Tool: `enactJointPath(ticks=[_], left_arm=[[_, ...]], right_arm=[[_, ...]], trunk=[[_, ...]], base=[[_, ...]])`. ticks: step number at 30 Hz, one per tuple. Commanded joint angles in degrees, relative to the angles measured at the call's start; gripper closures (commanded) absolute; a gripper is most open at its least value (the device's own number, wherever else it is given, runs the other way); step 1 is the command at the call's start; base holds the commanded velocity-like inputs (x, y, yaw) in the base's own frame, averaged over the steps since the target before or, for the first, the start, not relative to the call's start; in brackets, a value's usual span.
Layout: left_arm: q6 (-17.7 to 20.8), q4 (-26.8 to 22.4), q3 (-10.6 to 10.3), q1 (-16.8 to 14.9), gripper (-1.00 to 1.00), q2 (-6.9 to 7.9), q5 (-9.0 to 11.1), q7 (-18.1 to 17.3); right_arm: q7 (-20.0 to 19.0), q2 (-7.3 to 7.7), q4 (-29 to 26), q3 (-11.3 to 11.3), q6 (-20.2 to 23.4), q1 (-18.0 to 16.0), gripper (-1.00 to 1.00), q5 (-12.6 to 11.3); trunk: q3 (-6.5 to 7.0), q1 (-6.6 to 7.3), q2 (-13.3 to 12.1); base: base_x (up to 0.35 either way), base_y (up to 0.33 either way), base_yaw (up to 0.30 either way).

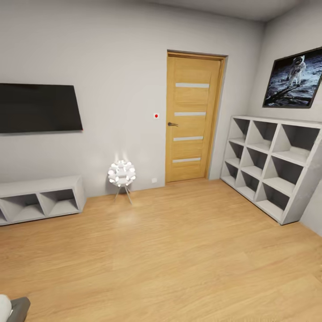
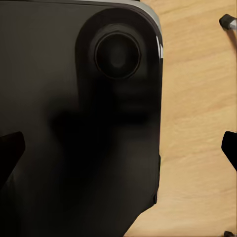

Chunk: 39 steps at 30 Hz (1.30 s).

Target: Attach the digital camera to the camera tripod in the bedroom.

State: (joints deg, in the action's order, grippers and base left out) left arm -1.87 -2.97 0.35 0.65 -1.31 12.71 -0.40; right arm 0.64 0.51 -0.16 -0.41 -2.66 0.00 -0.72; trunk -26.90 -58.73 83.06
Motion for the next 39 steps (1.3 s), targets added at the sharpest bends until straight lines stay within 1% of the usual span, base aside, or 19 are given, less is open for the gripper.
enactJointPath(ticks=[1, 10, 13, 16, 17, 19, 20, 22, 23, 28, 39], left_arm=[[-0.07, -0.11, 0.01, 0.05, -1.0, -0.01, 0.38, -0.04], [0.0, -0.11, 0.07, 0.01, -1.0, 0.28, 0.7, 0.02], [0.02, -0.11, 0.09, 0.0, -1.0, 0.35, 1.64, 0.04], [0.02, -0.11, 0.09, 0.01, -1.0, 0.48, 3.04, 0.04], [0.02, -0.11, 0.07, 0.0, -1.0, 0.61, 4.26, 0.01], [0.02, -0.11, 0.05, -0.01, -1.0, 0.74, 5.6, -0.01], [0.02, -0.11, 0.03, 0.01, -1.0, 0.82, 6.91, -0.04], [0.02, -0.11, 0.0, 0.01, -1.0, 0.89, 8.23, -0.08], [0.02, -0.11, 0.0, 0.02, -1.0, 0.9, 8.51, -0.09], [-0.02, -0.11, -0.06, 0.01, -1.0, 0.88, 9.32, -0.12], [-0.04, -0.11, -0.12, 0.03, -1.0, 0.84, 9.6, -0.13]], right_arm=[[0.07, 0.0, -0.01, -0.03, -0.15, 0.0, -1.0, -0.08], [0.07, 0.02, -0.01, -0.03, -0.15, 0.0, -1.0, -0.08], [0.07, 0.02, -0.01, -0.06, -0.15, 0.0, -1.0, -0.13], [0.07, 0.07, -0.01, -0.23, -0.15, 0.0, -1.0, -0.14], [0.07, 0.21, -0.01, -0.5, -0.15, 0.0, -1.0, -0.15], [0.07, 0.48, -0.01, -0.86, -0.15, 0.0, -1.0, -0.16], [0.03, 0.74, -0.01, -1.36, -0.15, 0.0, -1.0, -0.14], [0.04, 0.96, -0.01, -1.99, -0.15, 0.0, -1.0, -0.12], [0.04, 1.0, -0.01, -2.13, -0.15, 0.0, -1.0, -0.11], [0.01, 1.12, -0.01, -2.53, -0.16, 0.0, -1.0, -0.08], [-0.02, 1.16, -0.01, -2.64, -0.17, 0.0, -1.0, -0.08]], trunk=[[-0.03, 0.0, 0.02], [-0.03, 0.0, 0.02], [-0.03, 0.0, 0.02], [-0.03, 0.0, 0.02], [-0.03, 0.0, 0.02], [-0.03, 0.0, 0.02], [-0.03, 0.0, 0.02], [-0.03, 0.0, 0.02], [-0.03, 0.0, 0.02], [-0.03, 0.0, 0.02], [-0.03, 0.0, 0.02]], base=[[0.0, 0.0, -0.286], [0.0, 0.0, -0.286], [0.0, 0.0, -0.286], [0.0, 0.0, -0.286], [0.0, 0.0, -0.286], [0.0, 0.0, -0.286], [0.0, 0.0, -0.286], [0.0, 0.0, -0.286], [0.0, 0.0, -0.286], [0.0, 0.0, -0.286], [0.0, 0.0, -0.286]])
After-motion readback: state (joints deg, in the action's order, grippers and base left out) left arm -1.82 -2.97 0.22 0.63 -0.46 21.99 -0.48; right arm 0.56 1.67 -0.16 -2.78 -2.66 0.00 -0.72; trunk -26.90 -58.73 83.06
